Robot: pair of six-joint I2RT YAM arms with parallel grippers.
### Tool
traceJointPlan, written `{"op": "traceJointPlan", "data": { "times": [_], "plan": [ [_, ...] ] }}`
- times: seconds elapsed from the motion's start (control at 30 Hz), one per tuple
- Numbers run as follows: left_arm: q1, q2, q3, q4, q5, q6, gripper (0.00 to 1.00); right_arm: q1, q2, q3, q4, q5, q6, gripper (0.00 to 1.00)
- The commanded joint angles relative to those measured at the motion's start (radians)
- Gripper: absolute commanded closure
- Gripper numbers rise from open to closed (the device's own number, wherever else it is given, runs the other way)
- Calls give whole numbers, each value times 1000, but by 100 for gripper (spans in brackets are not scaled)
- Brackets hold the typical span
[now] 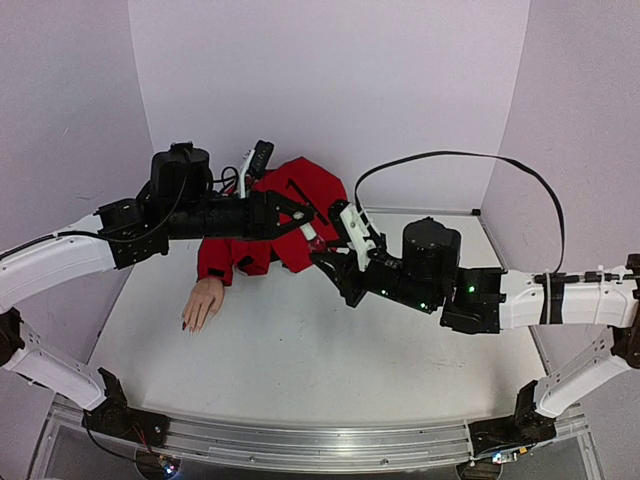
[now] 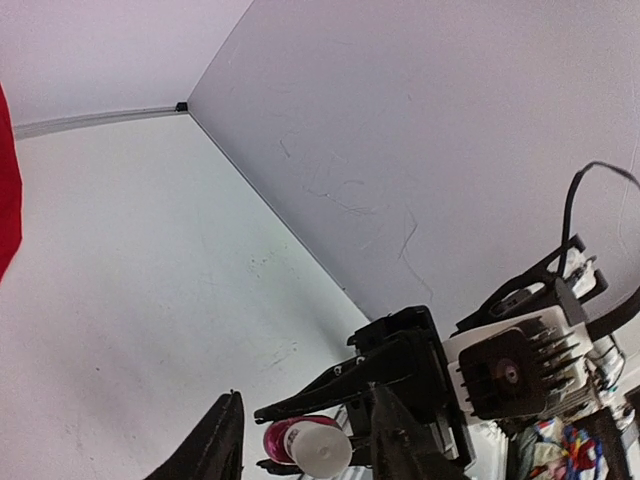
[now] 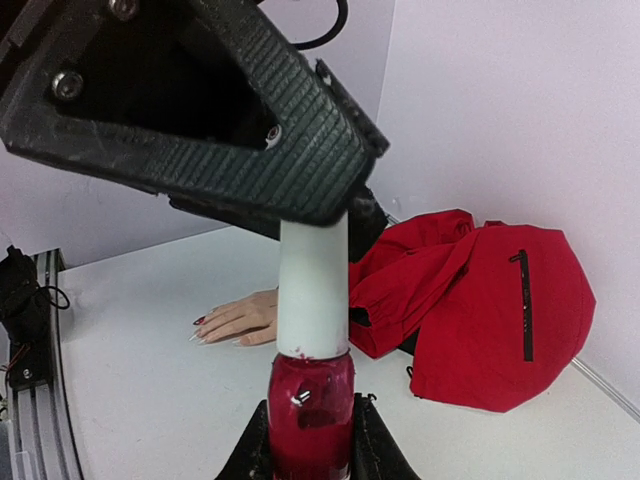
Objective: Paint the nails
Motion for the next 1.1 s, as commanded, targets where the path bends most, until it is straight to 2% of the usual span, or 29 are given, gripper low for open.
{"op": "traceJointPlan", "data": {
  "times": [0.0,0.07,0.23,0.37,0.47,0.53,0.63,0.7,0.8,1.07],
  "plan": [
    [4,15,71,20,11,-5,63,13,1,62,90,72,-28,100],
    [3,24,79,20,27,-2,71,17,4,64,92,79,-29,100],
    [2,45,90,20,79,27,98,16,12,73,91,89,-23,100],
    [0,84,123,20,227,130,100,15,2,76,85,29,-4,100],
    [0,107,152,20,390,237,100,-10,-15,102,31,-165,34,100],
    [-2,111,175,20,577,341,100,-56,-31,112,5,-450,77,100],
    [-34,70,135,20,923,577,100,-130,-23,106,135,-1006,257,100],
    [-41,67,149,21,1007,630,100,-132,5,130,222,-1174,361,100],
    [-41,92,199,20,1107,611,100,-132,24,105,412,-1268,515,100],
    [-49,71,190,20,1228,571,100,-132,24,80,442,-1296,497,100]
  ]
}}
